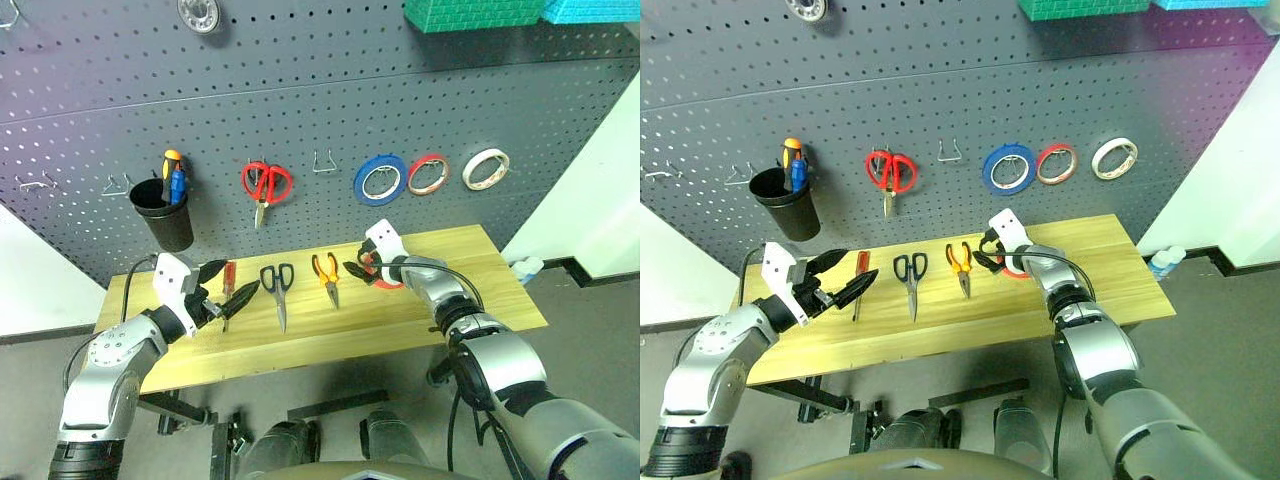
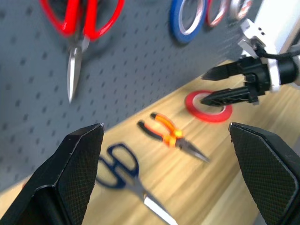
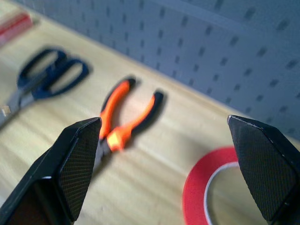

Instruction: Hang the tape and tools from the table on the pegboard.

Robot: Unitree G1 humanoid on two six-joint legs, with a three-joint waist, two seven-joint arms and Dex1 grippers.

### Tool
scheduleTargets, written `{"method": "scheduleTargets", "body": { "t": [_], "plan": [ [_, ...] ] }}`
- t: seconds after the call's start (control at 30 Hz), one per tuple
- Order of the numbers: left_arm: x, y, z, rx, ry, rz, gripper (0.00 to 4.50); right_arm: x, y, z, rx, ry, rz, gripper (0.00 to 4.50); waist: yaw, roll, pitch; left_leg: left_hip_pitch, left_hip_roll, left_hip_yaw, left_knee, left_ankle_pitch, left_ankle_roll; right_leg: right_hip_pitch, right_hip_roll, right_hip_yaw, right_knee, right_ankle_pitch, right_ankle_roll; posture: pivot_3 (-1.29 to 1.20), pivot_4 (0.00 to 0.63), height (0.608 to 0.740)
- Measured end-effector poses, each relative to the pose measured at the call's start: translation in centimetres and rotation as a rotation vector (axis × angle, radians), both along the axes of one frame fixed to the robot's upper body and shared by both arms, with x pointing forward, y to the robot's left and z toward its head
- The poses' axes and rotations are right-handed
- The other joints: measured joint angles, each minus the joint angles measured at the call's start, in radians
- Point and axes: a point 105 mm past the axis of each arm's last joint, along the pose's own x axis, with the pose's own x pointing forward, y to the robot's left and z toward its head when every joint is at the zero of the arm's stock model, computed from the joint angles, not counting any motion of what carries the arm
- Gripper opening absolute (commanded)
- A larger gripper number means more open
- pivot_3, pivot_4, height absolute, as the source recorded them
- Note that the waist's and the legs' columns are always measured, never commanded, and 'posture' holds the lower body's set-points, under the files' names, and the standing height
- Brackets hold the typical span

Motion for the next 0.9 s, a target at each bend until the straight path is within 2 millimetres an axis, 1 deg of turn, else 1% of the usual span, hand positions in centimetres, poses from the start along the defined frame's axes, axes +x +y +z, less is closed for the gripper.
{"method": "scheduleTargets", "body": {
  "t": [0.03, 0.07, 0.3, 0.5, 0.67, 0.77, 0.83, 0.9],
  "plan": [
    [-0.1, -0.1, 0.0, -0.002, 0.001, 0.000, 4.46, -0.1, -0.3, -0.2, -0.008, 0.005, -0.005, 4.50, 0.001, -0.001, 0.010, 0.000, 0.000, 0.000, 0.000, 0.000, 0.000, 0.000, 0.000, 0.000, 0.000, 0.000, 0.000, -0.08, 0.184, 0.740],
    [-0.2, -0.2, 0.0, -0.007, 0.005, 0.001, 4.46, -0.2, -0.7, -0.4, -0.021, 0.012, -0.010, 4.50, 0.002, -0.003, 0.018, -0.001, 0.000, 0.000, -0.001, 0.000, 0.000, -0.001, 0.000, 0.000, 0.000, 0.000, 0.000, -0.09, 0.207, 0.740],
    [-0.9, -0.9, 0.5, -0.024, 0.014, -0.007, 4.46, -0.3, -2.6, -0.7, -0.065, 0.014, -0.036, 4.50, -0.001, -0.010, 0.064, -0.003, 0.000, 0.000, -0.007, 0.000, 0.000, -0.006, -0.001, 0.000, -0.002, 0.000, 0.000, -0.09, 0.253, 0.740],
    [-0.8, -1.4, 1.4, -0.031, -0.002, -0.016, 4.46, -0.2, -3.0, -0.4, -0.085, 0.009, -0.043, 4.50, 0.000, -0.017, 0.099, -0.006, 0.002, 0.001, -0.010, 0.001, 0.000, -0.010, -0.001, 0.000, -0.003, -0.001, -0.001, -0.09, 0.281, 0.740],
    [-0.3, -1.8, 2.0, -0.028, -0.014, -0.027, 4.46, -0.2, -3.2, -0.5, -0.103, 0.016, -0.033, 4.50, -0.001, -0.020, 0.111, -0.014, 0.002, 0.001, -0.009, 0.002, 0.002, -0.013, -0.001, 0.000, -0.003, -0.001, -0.001, -0.10, 0.284, 0.740],
    [-0.3, -1.9, 2.1, -0.028, -0.013, -0.032, 4.46, -0.1, -3.2, -0.1, -0.093, 0.003, -0.034, 4.50, -0.003, -0.021, 0.113, -0.016, 0.002, 0.002, -0.009, 0.005, -0.003, -0.015, 0.000, -0.001, -0.003, -0.001, -0.001, -0.10, 0.281, 0.740],
    [-0.2, -1.9, 2.2, -0.029, -0.016, -0.034, 4.46, 0.1, -3.1, 0.7, -0.024, -0.016, -0.043, 4.50, -0.002, -0.022, 0.116, -0.016, 0.002, 0.002, -0.009, 0.004, -0.002, -0.015, 0.000, -0.001, -0.003, -0.001, -0.001, -0.11, 0.277, 0.740],
    [-0.2, -1.9, 2.1, -0.030, -0.013, -0.035, 4.46, 0.2, -2.7, 1.9, 0.080, -0.058, -0.044, 4.50, -0.002, -0.022, 0.118, -0.016, 0.002, 0.002, -0.009, 0.003, 0.000, -0.015, 0.000, -0.001, -0.004, -0.001, -0.001, -0.11, 0.276, 0.740]
  ]
}}
